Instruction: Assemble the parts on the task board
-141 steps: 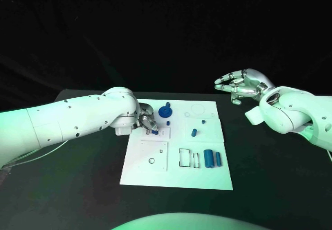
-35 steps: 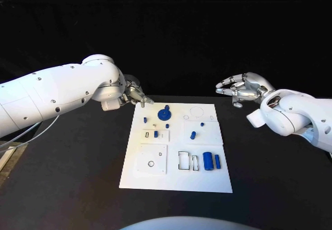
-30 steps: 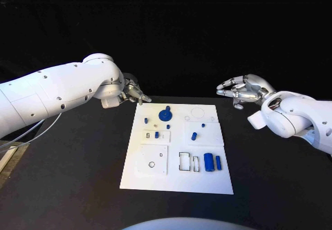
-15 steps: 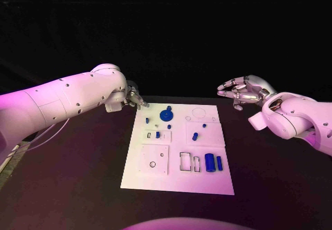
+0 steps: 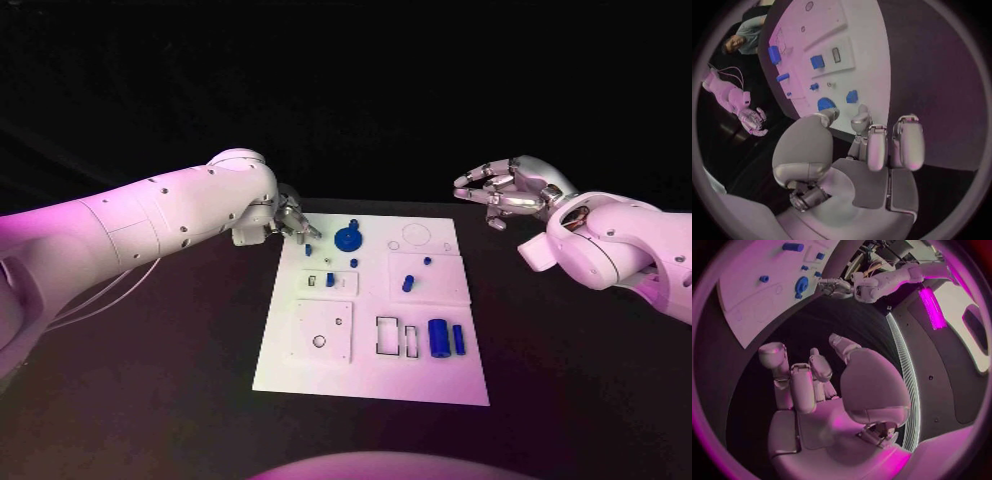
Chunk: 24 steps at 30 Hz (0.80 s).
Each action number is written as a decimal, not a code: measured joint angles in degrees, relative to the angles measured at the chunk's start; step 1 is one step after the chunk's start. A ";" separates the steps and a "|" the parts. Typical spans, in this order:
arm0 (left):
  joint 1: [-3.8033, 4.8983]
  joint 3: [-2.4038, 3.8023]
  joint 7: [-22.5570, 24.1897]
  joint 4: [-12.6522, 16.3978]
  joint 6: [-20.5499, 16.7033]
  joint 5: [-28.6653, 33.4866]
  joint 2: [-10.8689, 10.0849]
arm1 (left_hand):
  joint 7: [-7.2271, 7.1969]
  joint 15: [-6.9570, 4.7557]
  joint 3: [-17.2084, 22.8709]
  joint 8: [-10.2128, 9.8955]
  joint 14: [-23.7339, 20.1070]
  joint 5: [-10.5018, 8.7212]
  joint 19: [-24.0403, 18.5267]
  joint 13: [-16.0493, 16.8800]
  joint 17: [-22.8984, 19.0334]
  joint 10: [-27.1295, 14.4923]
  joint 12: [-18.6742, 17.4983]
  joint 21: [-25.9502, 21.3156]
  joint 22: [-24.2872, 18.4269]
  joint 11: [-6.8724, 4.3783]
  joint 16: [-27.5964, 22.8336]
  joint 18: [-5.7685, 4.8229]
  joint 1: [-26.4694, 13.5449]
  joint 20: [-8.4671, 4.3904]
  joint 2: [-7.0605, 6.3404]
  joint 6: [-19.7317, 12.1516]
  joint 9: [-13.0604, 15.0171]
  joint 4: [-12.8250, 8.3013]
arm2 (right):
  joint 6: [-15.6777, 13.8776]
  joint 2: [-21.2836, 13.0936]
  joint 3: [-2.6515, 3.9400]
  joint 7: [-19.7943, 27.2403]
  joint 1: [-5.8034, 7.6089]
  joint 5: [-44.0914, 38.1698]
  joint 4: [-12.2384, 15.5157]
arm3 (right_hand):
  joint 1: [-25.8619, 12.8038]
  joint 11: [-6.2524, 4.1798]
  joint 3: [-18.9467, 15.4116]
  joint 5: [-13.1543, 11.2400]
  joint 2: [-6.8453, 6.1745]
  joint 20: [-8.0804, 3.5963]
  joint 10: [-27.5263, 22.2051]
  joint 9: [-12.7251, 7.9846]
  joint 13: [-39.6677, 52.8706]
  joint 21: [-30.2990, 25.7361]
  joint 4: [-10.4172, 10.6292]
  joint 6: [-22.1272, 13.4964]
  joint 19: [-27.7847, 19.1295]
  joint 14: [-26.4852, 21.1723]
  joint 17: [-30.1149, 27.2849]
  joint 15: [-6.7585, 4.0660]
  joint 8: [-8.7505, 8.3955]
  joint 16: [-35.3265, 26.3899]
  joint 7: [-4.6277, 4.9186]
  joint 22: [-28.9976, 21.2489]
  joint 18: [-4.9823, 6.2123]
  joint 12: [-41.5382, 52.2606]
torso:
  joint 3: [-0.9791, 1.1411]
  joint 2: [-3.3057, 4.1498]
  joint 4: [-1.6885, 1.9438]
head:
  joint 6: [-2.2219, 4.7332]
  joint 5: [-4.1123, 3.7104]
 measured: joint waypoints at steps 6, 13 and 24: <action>-0.17 0.00 0.24 -0.16 0.80 0.11 0.23 | -0.11 0.00 -0.19 0.32 0.00 0.00 0.00 -0.05 0.00 0.00 0.00 0.00 -0.01 0.00 0.00 0.00 0.30 0.00 0.30 0.92 -0.07 0.12 | 0.00 0.07 0.00 0.01 0.00 0.00 -0.02 | 0.00 0.00 0.00 0.21 0.00 0.00 0.00 0.00 0.00 0.00 0.00 0.00 0.00 0.00 0.00 0.00 0.00 0.00 0.00 0.00 0.00 0.00 | 0.07 -0.08 0.03 | -0.19 0.01; -0.25 0.00 0.26 -0.46 1.75 0.12 0.28 | -0.11 0.00 -0.31 0.53 0.00 0.00 0.00 -0.15 0.00 0.00 0.00 0.00 0.12 0.00 0.00 0.00 0.61 0.00 0.61 1.32 -0.12 0.00 | 0.01 0.07 0.00 0.01 -0.01 0.00 -0.04 | 0.00 0.00 0.00 0.21 0.00 0.00 0.00 -0.01 0.00 0.00 0.00 0.00 0.00 0.00 0.00 0.00 0.00 0.00 0.00 0.00 0.00 0.00 | 0.05 -0.11 0.09 | -0.25 -0.10; -0.26 0.00 0.26 -0.66 2.51 0.11 0.49 | -0.62 0.00 -0.28 1.43 0.00 0.59 0.00 -0.02 0.00 -0.12 0.00 0.00 0.04 -0.13 0.00 0.00 3.45 0.00 1.94 2.25 -0.18 -0.03 | 0.02 0.16 0.00 0.02 -0.02 0.00 -0.05 | 0.00 0.00 0.00 0.44 0.00 0.00 0.00 0.05 0.00 0.00 -0.01 0.00 0.00 0.00 -0.11 0.00 0.23 0.00 0.00 -0.10 0.00 0.01 | 0.05 -0.11 0.04 | -0.42 -0.24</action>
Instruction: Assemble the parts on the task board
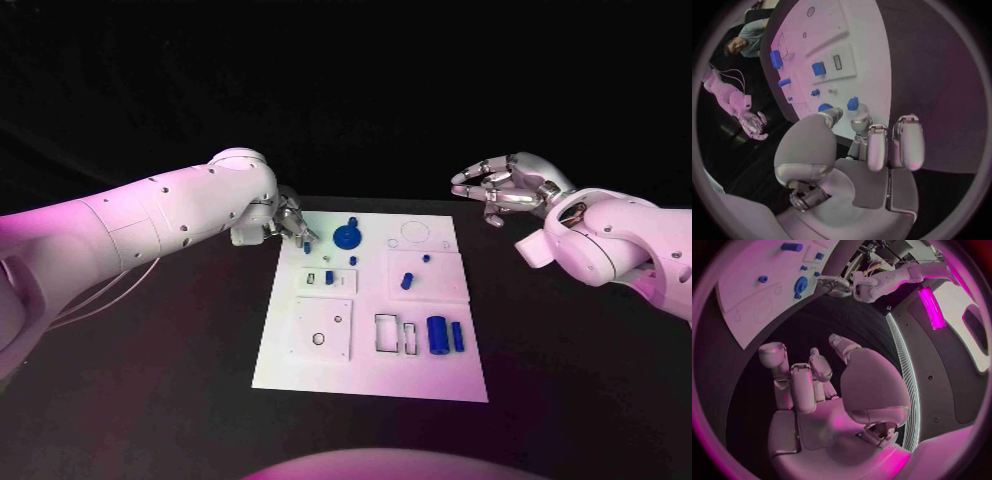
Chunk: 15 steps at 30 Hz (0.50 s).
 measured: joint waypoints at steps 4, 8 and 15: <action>-0.01 -0.02 -0.02 -0.26 0.00 0.00 0.18 | 0.00 0.00 0.22 0.00 0.00 0.00 0.00 0.00 0.00 -0.09 0.00 0.00 0.00 -0.09 0.00 0.00 0.39 0.00 0.39 0.00 -0.06 -0.22 | 0.00 0.00 0.00 0.00 0.00 0.00 0.00 | 0.00 0.00 0.00 0.00 0.00 0.00 0.00 0.00 0.00 0.00 0.00 0.00 0.00 0.00 0.00 0.00 0.00 0.00 0.00 0.00 0.00 0.00 | 0.00 0.00 0.00 | -0.01 -0.01; -0.03 -0.04 -0.04 -0.49 -0.01 0.02 0.27 | 0.00 0.00 0.46 0.22 0.00 0.00 0.00 0.00 0.00 -0.09 0.00 0.00 0.03 -0.09 0.00 0.00 1.55 0.00 0.72 0.00 -0.12 -0.46 | 0.01 -0.03 0.00 0.00 0.00 0.00 0.00 | 0.00 0.00 0.00 0.00 0.00 0.00 0.00 0.00 0.00 0.00 0.00 0.00 0.00 0.00 0.00 0.00 0.00 -0.22 0.00 0.00 -0.01 0.00 | -0.02 0.01 -0.01 | -0.03 -0.02; -0.06 -0.06 -0.08 -0.63 -0.01 0.31 0.34 | -0.22 -0.04 2.30 1.14 0.04 0.00 0.00 -0.01 0.00 -0.07 0.22 0.00 0.11 -0.11 0.00 0.00 5.15 0.00 1.64 0.22 -0.12 -1.30 | 0.01 -0.03 0.00 0.00 0.00 0.00 0.00 | 0.00 0.00 0.00 0.00 0.00 0.00 0.00 -0.01 0.00 -0.15 0.00 0.00 0.00 0.00 0.00 0.00 -0.01 -0.21 0.00 -0.03 0.00 0.00 | -0.02 0.02 0.03 | -0.26 -0.08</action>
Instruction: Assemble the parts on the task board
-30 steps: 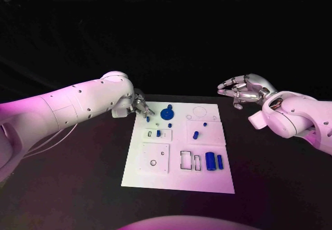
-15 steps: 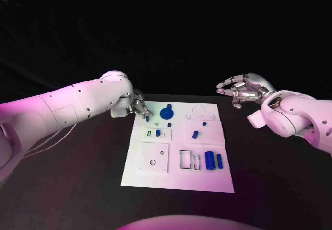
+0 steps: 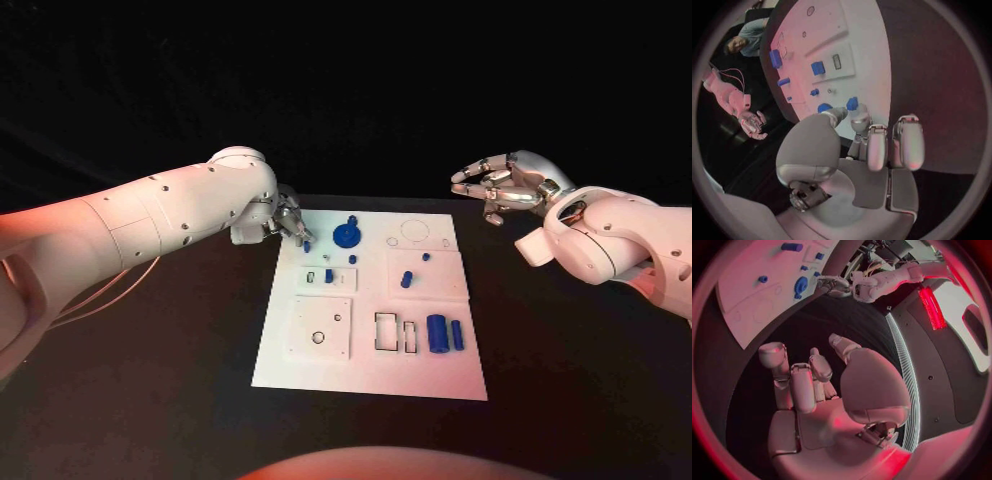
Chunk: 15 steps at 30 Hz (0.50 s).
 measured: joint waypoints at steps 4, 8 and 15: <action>0.00 -0.01 -0.08 -0.15 0.03 0.81 0.05 | 0.01 -0.19 2.14 0.90 0.20 0.00 0.00 0.00 0.00 -0.01 0.00 0.00 0.00 -0.40 0.00 0.00 3.46 0.00 0.63 -0.01 0.28 -2.01 | 0.00 0.06 0.00 -0.01 0.00 0.00 -0.04 | 0.00 0.00 0.00 0.00 0.00 0.21 0.00 0.00 0.00 -0.08 0.00 0.00 -0.20 0.00 0.00 0.00 0.00 0.00 0.00 -0.10 0.00 0.00 | 0.00 0.00 0.02 | -0.15 -0.01; -0.01 -0.06 -0.19 -0.26 0.20 1.72 0.07 | 0.01 -0.19 2.40 1.11 0.19 0.00 0.00 0.00 0.00 -0.01 0.00 0.00 0.00 -0.40 0.00 0.00 3.28 0.00 0.45 -0.01 0.41 -1.77 | 0.00 0.08 0.00 -0.01 -0.01 0.00 -0.09 | 0.00 0.00 0.00 0.00 0.00 0.21 0.00 0.06 0.00 -0.08 0.00 0.00 -0.20 0.00 -0.09 0.00 0.00 0.00 0.00 -0.10 0.00 0.00 | 0.01 -0.02 0.04 | -0.23 0.03; -0.01 -0.13 -0.35 -0.38 0.58 2.99 0.08 | 0.01 -0.19 1.00 1.56 0.19 -0.21 0.00 0.03 0.00 -0.01 0.24 0.00 0.08 -0.40 0.00 0.00 1.39 0.00 -0.82 -0.01 0.54 0.55 | 0.00 0.12 0.00 -0.01 -0.03 0.00 -0.15 | 0.00 0.00 -0.01 0.00 0.00 0.20 0.00 0.05 0.00 -0.08 0.01 0.00 -0.20 0.00 -0.09 0.00 0.02 0.00 0.00 -0.10 0.00 0.00 | 0.01 -0.04 0.03 | -0.25 0.23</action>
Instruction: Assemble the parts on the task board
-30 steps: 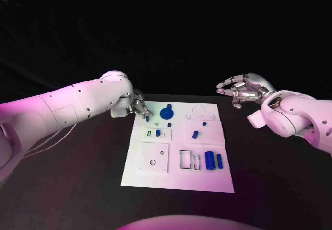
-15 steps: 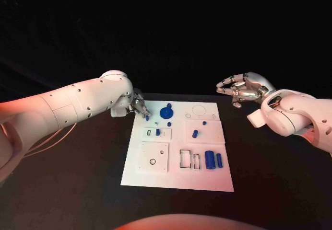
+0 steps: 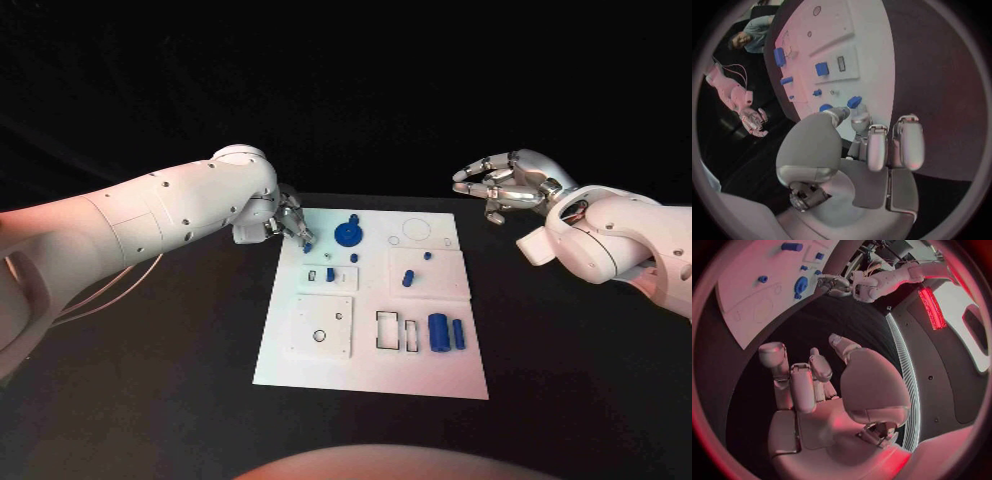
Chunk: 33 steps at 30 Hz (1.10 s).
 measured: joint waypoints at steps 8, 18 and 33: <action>0.00 -0.05 -0.12 -0.05 0.20 0.63 -0.02 | 0.00 0.00 0.26 0.21 0.00 0.00 0.00 0.08 0.04 0.22 0.01 0.00 0.13 -0.21 0.00 0.00 -0.15 0.00 0.15 0.00 0.06 0.06 | 0.00 -0.01 0.00 0.00 -0.02 0.00 -0.02 | 0.00 0.00 -0.16 0.00 0.00 0.00 0.00 0.00 0.00 0.00 0.16 0.00 0.00 0.00 0.00 0.00 0.19 0.00 0.00 0.00 0.00 0.00 | 0.01 0.01 -0.03 | 0.00 0.03; 0.00 -0.06 -0.21 -0.06 0.22 0.67 -0.09 | 0.00 0.01 -0.08 0.21 -0.01 0.00 0.00 0.07 0.04 0.22 0.01 0.00 0.12 -0.21 0.00 0.00 -0.15 0.00 0.16 0.00 0.05 0.40 | 0.00 -0.03 0.00 0.00 -0.05 0.00 -0.07 | 0.00 0.00 -0.16 0.00 0.00 0.00 0.00 -0.01 0.00 -0.35 0.16 0.00 0.00 0.00 -0.14 0.00 0.19 0.00 0.00 -0.16 0.00 0.00 | 0.02 0.04 -0.04 | -0.01 0.04; 0.00 -0.07 0.95 2.54 -1.82 -1.04 -1.29 | 0.00 0.01 -5.81 0.57 -0.01 -4.51 0.00 -0.31 0.04 0.21 0.21 0.00 0.19 -0.20 0.00 0.00 -4.17 0.00 -3.53 0.00 -0.23 0.88 | 0.00 -0.17 -0.02 -0.01 -0.08 0.00 -0.14 | 0.00 0.00 0.00 0.00 0.00 0.00 0.00 0.04 0.00 -0.35 0.32 0.00 0.00 0.00 -0.14 0.00 0.19 0.00 0.00 -0.16 0.00 0.00 | 0.01 -0.04 -0.04 | 0.16 -0.02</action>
